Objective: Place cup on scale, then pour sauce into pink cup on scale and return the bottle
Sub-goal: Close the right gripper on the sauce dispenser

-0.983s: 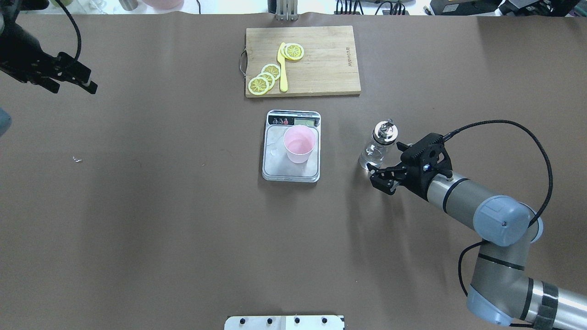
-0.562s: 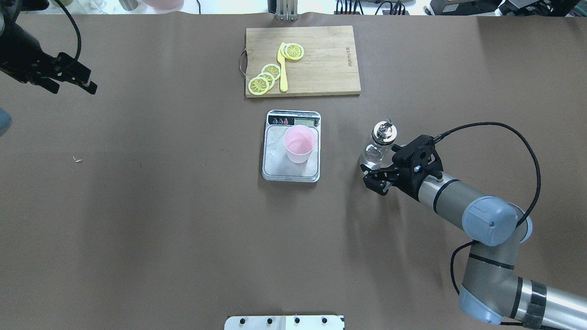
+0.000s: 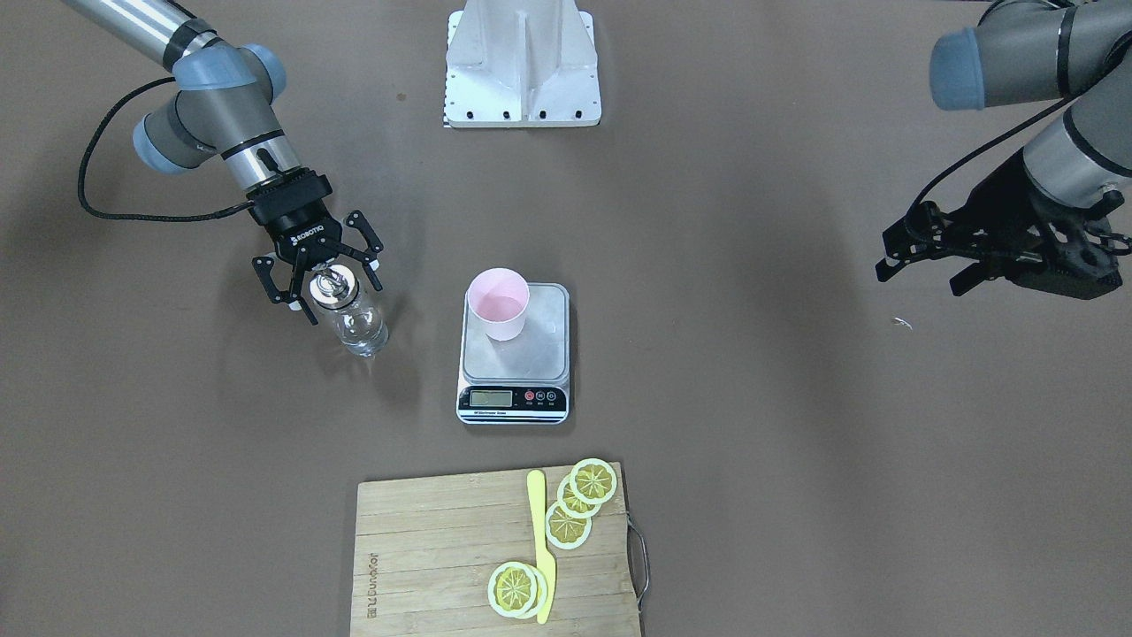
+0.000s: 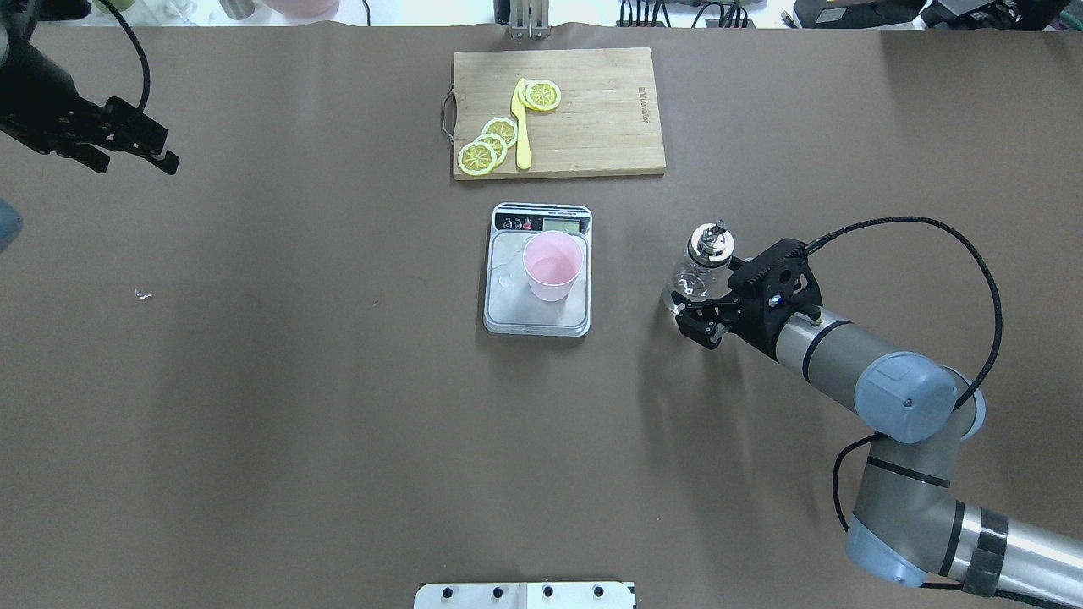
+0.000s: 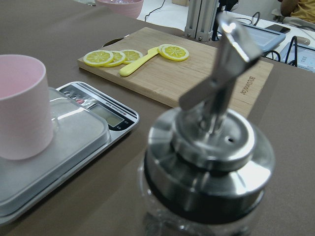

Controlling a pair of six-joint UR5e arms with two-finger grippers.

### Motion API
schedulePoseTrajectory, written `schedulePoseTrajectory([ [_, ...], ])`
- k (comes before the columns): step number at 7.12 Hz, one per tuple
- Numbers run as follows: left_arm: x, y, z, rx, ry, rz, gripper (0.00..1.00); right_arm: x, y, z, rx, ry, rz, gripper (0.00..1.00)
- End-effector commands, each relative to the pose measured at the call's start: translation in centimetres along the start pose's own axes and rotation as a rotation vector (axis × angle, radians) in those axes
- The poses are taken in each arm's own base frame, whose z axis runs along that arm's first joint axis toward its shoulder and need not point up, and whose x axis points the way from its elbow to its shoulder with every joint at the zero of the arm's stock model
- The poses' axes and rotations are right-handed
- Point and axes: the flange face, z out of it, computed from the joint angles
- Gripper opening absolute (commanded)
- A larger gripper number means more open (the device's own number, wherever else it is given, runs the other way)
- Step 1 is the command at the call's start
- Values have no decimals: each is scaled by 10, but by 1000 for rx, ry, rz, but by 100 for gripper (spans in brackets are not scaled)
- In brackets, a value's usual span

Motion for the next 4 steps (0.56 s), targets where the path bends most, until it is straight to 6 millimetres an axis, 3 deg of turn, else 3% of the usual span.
schedulePoseTrajectory([
  [1,1,0,0,1,0,1,99,0,2,14,-7,10,-2,94],
  [4,1,0,0,1,0,1,99,6,16,17,35,-20,14,91],
])
